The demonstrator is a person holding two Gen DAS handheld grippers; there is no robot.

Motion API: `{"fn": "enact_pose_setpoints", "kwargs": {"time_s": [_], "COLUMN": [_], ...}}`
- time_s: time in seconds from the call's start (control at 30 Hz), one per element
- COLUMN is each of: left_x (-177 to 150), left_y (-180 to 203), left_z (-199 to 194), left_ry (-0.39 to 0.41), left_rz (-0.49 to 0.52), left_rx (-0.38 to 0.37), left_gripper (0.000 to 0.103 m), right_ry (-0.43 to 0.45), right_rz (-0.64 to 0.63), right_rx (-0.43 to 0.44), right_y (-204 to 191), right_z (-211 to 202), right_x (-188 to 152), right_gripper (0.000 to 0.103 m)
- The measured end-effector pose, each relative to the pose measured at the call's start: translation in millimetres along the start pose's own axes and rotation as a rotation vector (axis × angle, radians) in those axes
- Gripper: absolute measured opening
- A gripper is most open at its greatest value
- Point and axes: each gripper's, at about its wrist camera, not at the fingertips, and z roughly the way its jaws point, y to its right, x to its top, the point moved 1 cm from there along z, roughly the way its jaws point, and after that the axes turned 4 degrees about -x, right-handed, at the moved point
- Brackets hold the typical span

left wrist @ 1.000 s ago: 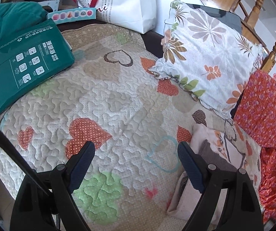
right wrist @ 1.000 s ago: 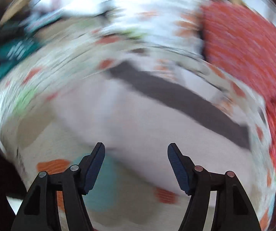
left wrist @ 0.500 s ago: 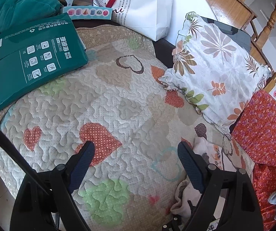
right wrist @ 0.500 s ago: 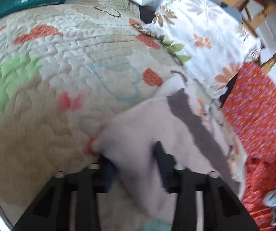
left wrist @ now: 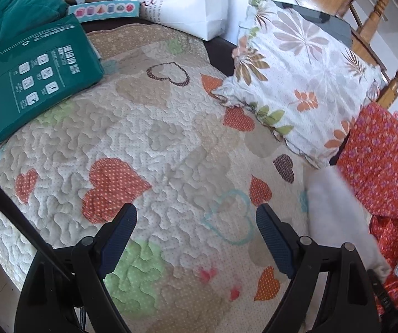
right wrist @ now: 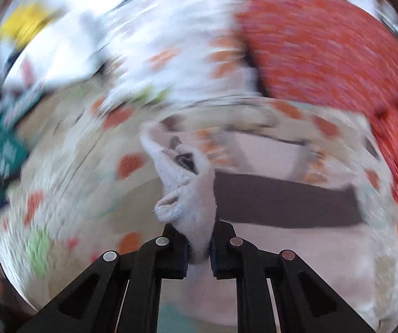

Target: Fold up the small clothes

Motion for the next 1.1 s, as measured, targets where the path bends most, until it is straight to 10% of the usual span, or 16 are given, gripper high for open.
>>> {"fn": "enact_pose_setpoints", "kwargs": {"time_s": [0.3,0.6,0.87,1.1], "left_x": [-32,-59,-76,-87], "left_y": [47,92,129,142], "left_z": [27,45,55,55], "left_ry": [-0.100,-0.161,-0.222,-0.255], "left_rz": [0.113,0.192,0.235,0.275], "left_rx": [-0.027,-0.067,-0.136,-0.176], "left_gripper": [0.087,0.087,0.087,0.087], "right_ry": [-0.145,-0.188,-0.174,-0.179], "right_rz": [0.337,0.302,0.401,0.388], "right_rx": [-0.216,-0.215,-0.234,-0.281], "right_y": [201,208,228,247], "right_z": [-5,16,-19,-44], "right_x": [-83,-98,-92,-99], "right_gripper": [0.012,0.016,0.052,0.059]}}
